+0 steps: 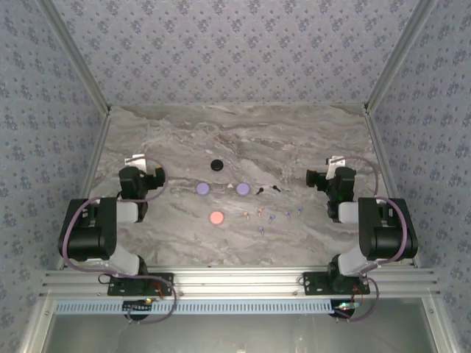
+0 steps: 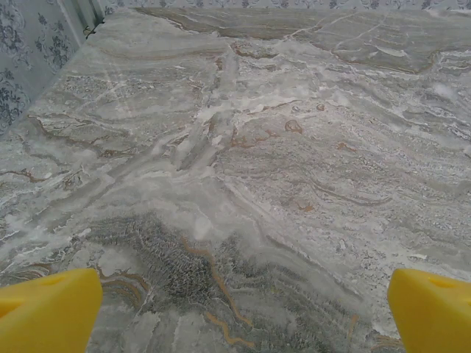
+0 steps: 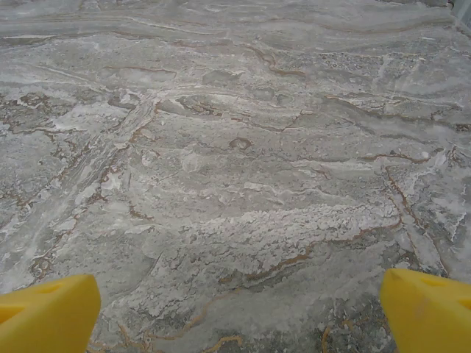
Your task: Insert wireless bluetooth earbuds into charging case
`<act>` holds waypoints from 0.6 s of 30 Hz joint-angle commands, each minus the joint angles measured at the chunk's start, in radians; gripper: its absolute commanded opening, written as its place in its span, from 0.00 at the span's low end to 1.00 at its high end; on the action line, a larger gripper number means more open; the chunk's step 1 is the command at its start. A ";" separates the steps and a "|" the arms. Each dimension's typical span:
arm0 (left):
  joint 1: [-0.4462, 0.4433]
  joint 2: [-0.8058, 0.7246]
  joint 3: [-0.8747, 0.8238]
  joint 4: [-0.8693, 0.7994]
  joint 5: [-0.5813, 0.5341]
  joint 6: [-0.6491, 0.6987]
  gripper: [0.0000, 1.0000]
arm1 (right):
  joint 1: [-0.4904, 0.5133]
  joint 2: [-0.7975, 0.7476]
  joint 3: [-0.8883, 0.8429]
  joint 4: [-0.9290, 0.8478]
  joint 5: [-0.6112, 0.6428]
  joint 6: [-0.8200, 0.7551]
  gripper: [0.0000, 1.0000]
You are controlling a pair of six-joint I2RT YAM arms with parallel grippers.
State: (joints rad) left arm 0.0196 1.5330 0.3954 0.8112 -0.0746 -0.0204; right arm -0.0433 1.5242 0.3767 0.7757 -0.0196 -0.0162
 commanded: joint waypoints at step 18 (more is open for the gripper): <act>-0.003 0.000 0.014 0.006 0.009 -0.015 0.99 | -0.013 -0.002 0.016 0.022 -0.020 -0.002 1.00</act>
State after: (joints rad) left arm 0.0196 1.5330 0.3954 0.8112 -0.0746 -0.0204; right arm -0.0483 1.5238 0.3767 0.7757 -0.0257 -0.0162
